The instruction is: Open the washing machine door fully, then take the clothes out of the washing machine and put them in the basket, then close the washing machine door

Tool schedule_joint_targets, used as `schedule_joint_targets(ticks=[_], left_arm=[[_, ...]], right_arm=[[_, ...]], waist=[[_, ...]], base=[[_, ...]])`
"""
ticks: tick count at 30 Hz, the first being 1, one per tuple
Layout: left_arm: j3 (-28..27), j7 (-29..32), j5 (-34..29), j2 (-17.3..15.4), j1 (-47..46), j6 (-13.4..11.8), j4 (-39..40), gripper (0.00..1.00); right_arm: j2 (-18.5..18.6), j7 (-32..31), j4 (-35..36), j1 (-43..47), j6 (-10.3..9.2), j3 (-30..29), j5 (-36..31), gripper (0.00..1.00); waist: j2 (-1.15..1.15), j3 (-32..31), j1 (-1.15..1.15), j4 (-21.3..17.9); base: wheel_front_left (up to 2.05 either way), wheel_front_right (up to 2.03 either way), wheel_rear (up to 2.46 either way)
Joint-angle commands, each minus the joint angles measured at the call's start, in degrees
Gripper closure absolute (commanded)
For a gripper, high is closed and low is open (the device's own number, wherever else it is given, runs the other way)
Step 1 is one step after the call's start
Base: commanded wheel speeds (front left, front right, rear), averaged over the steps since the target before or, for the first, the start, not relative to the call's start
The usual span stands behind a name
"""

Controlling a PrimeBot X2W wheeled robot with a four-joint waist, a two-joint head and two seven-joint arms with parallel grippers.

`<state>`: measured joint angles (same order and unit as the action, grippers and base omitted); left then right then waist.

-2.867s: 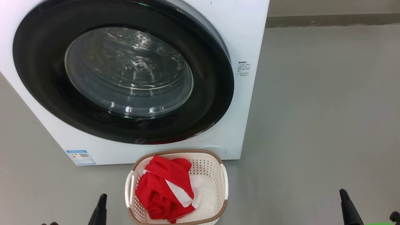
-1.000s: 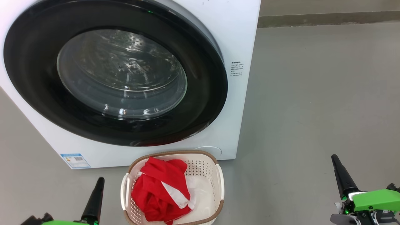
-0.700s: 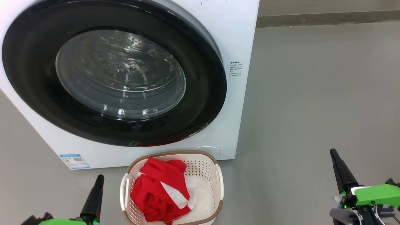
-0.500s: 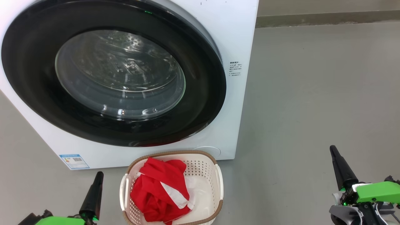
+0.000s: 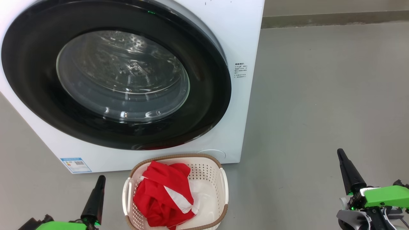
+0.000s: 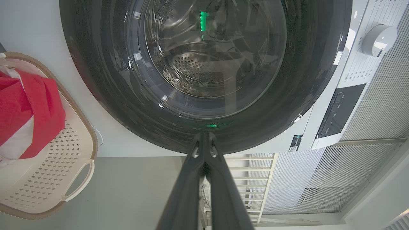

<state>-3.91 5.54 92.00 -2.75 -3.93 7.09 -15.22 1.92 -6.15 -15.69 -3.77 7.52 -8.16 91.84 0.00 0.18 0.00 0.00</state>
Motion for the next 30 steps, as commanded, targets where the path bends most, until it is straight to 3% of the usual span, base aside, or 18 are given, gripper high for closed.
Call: schedule_joint_targets(ticks=[1, 30], left_arm=[[-2.14, 0.56, 0.56, -0.50, -2.22, 0.40, 1.18, 1.00], [-2.33, 0.71, 0.41, -0.37, -2.23, 0.40, 1.18, 1.00]], right_arm=[[0.96, -0.35, 1.67, -2.41, -0.03, 1.62, 0.31, 1.00], [0.96, -0.35, 1.67, -2.41, -0.03, 1.63, 0.32, 1.00]], waist=[[0.00, 0.00, 0.00, 0.00], [0.00, 0.00, 0.00, 0.00]], base=[[0.00, 0.00, 0.00], [0.00, 0.00, 0.00]])
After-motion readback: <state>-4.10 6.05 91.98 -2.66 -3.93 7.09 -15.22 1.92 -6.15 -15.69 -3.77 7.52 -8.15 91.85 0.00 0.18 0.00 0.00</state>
